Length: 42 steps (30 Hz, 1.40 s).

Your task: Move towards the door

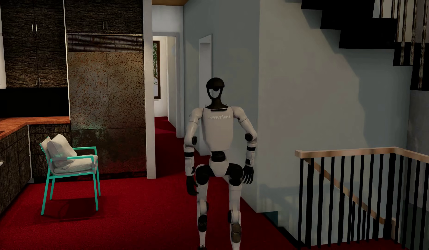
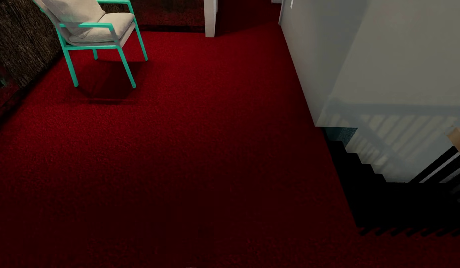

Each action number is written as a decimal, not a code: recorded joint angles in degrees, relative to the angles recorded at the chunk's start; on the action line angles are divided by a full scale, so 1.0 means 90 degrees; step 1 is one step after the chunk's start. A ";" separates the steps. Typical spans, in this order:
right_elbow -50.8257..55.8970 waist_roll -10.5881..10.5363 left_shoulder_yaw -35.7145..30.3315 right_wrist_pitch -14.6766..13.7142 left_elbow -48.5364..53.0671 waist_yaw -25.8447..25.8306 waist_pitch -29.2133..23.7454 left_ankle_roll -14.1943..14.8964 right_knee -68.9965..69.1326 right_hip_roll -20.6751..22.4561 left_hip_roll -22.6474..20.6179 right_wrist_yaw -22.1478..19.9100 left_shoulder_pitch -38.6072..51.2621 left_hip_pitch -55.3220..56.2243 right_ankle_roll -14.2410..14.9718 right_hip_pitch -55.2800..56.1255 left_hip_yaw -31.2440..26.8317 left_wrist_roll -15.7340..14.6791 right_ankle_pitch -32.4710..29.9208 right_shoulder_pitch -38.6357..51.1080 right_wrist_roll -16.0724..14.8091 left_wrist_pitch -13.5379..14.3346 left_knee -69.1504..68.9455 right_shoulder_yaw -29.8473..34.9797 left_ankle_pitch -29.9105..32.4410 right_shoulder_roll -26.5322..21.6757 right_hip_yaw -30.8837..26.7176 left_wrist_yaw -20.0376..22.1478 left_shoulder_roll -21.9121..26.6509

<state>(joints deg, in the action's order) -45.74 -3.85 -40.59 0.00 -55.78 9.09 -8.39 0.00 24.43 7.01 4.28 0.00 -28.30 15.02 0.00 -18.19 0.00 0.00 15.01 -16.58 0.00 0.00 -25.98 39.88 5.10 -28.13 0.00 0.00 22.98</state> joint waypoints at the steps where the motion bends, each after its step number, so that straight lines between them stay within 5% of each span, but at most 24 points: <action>1: -0.0029 0.0036 0.0067 0.0000 0.0032 -0.0049 -0.0019 0.0000 0.0004 -0.0028 0.0012 0.0000 -0.0001 0.0172 0.0000 -0.0289 0.0000 0.0000 -0.0007 -0.0088 0.0000 0.0000 -0.0167 0.0107 -0.0028 0.0032 0.0000 0.0000 0.0043; 3: -0.0133 0.0136 0.0335 0.0000 0.0024 0.0121 0.0074 0.0000 -0.0132 -0.0213 -0.0004 0.0000 0.0041 0.0243 0.0000 -0.0771 0.0000 0.0000 -0.0486 -0.0422 0.0000 0.0000 -0.0795 0.0332 0.0163 0.0149 0.0000 0.0000 0.0140; 4: -0.0228 0.0277 0.0412 0.0000 -0.0076 0.0201 0.0183 0.0000 -0.0097 -0.0359 -0.0035 0.0000 0.0073 0.0240 0.0000 -0.0764 0.0000 0.0000 -0.1283 -0.0616 0.0000 0.0000 -0.1145 0.0464 0.0158 0.0270 0.0000 0.0000 0.0218; 6: -0.0100 0.0535 0.0625 0.0000 -0.0207 0.0373 0.0319 0.0000 0.1580 -0.0668 -0.0138 0.0000 0.0324 -0.0313 0.0000 0.0389 0.0000 0.0000 -0.3255 -0.0905 0.0000 0.0000 -0.1271 0.0678 -0.0496 0.0457 0.0000 0.0000 0.0392; 7: 0.0135 0.0599 0.0752 0.0000 -0.0230 0.0218 0.0457 0.0000 0.2928 -0.0617 -0.0201 0.0000 0.0508 -0.0461 0.0000 0.1395 0.0000 0.0000 -0.3602 -0.0942 0.0000 0.0000 -0.1176 0.0789 -0.0771 0.0419 0.0000 0.0000 0.0437; 10: 0.0201 0.0381 0.1585 0.0000 0.0240 -0.0720 0.0600 0.0000 0.4815 -0.0252 -0.0319 0.0000 0.0894 -0.1368 0.0000 0.3545 0.0000 0.0000 -0.3076 -0.1021 0.0000 0.0000 -0.0559 0.0821 -0.1021 0.0388 0.0000 0.0000 0.0537; 14: -0.0076 0.0132 0.3047 0.0000 0.1666 -0.1213 0.0310 0.0000 0.1117 0.0041 -0.0497 0.0000 0.0994 -0.2902 0.0000 0.4269 0.0000 0.0000 -0.3960 -0.1032 0.0000 0.0000 -0.0112 0.0975 -0.1339 0.0333 0.0000 0.0000 0.0640; 16: -0.0114 0.0132 0.3142 0.0000 0.1902 -0.1265 0.0277 0.0000 -0.0145 -0.0057 -0.0710 0.0000 0.0984 -0.3485 0.0000 0.4217 0.0000 0.0000 -0.1934 -0.1039 0.0000 0.0000 -0.0034 0.0875 -0.1553 0.0290 0.0000 0.0000 0.0628; 17: -0.0145 0.0077 0.3067 0.0000 0.1867 -0.1209 0.0295 0.0000 -0.0131 -0.0083 -0.0731 0.0000 0.0944 -0.3682 0.0000 0.4495 0.0000 0.0000 -0.1879 -0.0983 0.0000 0.0000 -0.0087 0.0841 -0.1598 0.0254 0.0000 0.0000 0.0568; 19: -0.0365 -0.0101 0.2556 0.0000 0.1479 -0.1414 0.0442 0.0000 0.0154 -0.0023 -0.0511 0.0000 0.0694 -0.3953 0.0000 0.4637 0.0000 0.0000 -0.3097 -0.0762 0.0000 0.0000 -0.0292 0.0906 -0.1257 0.0237 0.0000 0.0000 0.0415; 20: -0.0486 -0.0219 0.1927 0.0000 0.1126 -0.1409 0.0667 0.0000 0.0368 0.0046 -0.0331 0.0000 0.0573 -0.3789 0.0000 0.4759 0.0000 0.0000 -0.3506 -0.0734 0.0000 0.0000 -0.0657 0.0868 -0.0726 0.0275 0.0000 0.0000 0.0360; 22: -0.0686 -0.0481 0.0638 0.0000 0.0283 -0.1173 0.0814 0.0000 0.0516 0.0242 0.0368 0.0000 0.0394 -0.2673 0.0000 0.4288 0.0000 0.0000 -0.3120 -0.0518 0.0000 0.0000 -0.2806 0.1108 0.0908 0.0263 0.0000 0.0000 0.0186; 25: -0.0627 -0.0289 -0.0470 0.0000 -0.0385 -0.0181 0.0668 0.0000 0.0198 0.0244 0.0540 0.0000 0.0111 -0.0800 0.0000 0.2925 0.0000 0.0000 -0.1876 0.0115 0.0000 0.0000 -0.5324 0.1164 -0.0435 0.0171 0.0000 0.0000 0.0105; 28: 0.0188 -0.0031 -0.0857 0.0000 -0.0476 0.0195 0.0366 0.0000 0.0010 0.0001 0.0242 0.0000 -0.0312 -0.0050 0.0000 0.1247 0.0000 0.0000 -0.0553 0.0307 0.0000 0.0000 -0.3804 -0.0286 -0.1192 -0.0021 0.0000 0.0000 0.0099; 32: 0.0912 0.0075 -0.1009 0.0000 -0.0420 0.0209 0.0258 0.0000 0.0009 -0.0057 0.0029 0.0000 0.0006 -0.0006 0.0000 0.0074 0.0000 0.0000 -0.0029 0.0466 0.0000 0.0000 -0.0078 -0.1417 0.0559 -0.0066 0.0000 0.0000 0.0085; 35: 0.0781 0.0210 0.0069 0.0000 0.0012 0.0296 0.0146 0.0000 -0.0143 -0.0359 0.0056 0.0000 0.0331 -0.0023 0.0000 -0.0805 0.0000 0.0000 -0.0457 0.0202 0.0000 0.0000 -0.0789 -0.0877 0.0244 0.0056 0.0000 0.0000 0.0225; 37: 0.0192 0.0311 0.0694 0.0000 0.0158 0.0249 0.0297 0.0000 0.0282 -0.0648 -0.0162 0.0000 0.0565 -0.0256 0.0000 -0.0612 0.0000 0.0000 -0.2141 -0.0170 0.0000 0.0000 -0.1172 -0.0005 -0.0176 0.0222 0.0000 0.0000 0.0271; 39: -0.0480 0.0395 0.1367 0.0000 0.0294 0.0193 0.0462 0.0000 0.2771 -0.0779 -0.0308 0.0000 0.0884 -0.0771 0.0000 0.1216 0.0000 0.0000 -0.3590 -0.0267 0.0000 0.0000 -0.1017 0.1270 -0.0856 0.0393 0.0000 0.0000 0.0318; 42: -0.0559 0.0133 0.2156 0.0000 0.0818 -0.0696 0.0574 0.0000 0.5001 -0.0382 -0.0425 0.0000 0.1133 -0.1676 0.0000 0.3531 0.0000 0.0000 -0.2983 -0.0728 0.0000 0.0000 -0.0352 0.1747 -0.1131 0.0400 0.0000 0.0000 0.0414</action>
<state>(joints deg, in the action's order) -50.77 -2.66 -21.18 0.00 -48.41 2.82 -3.22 0.00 69.44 3.57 0.45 0.00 -18.10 -0.06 0.00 13.59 0.00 0.00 -11.84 -23.14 0.00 0.00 -29.15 55.60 -5.08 -24.53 0.00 0.00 26.71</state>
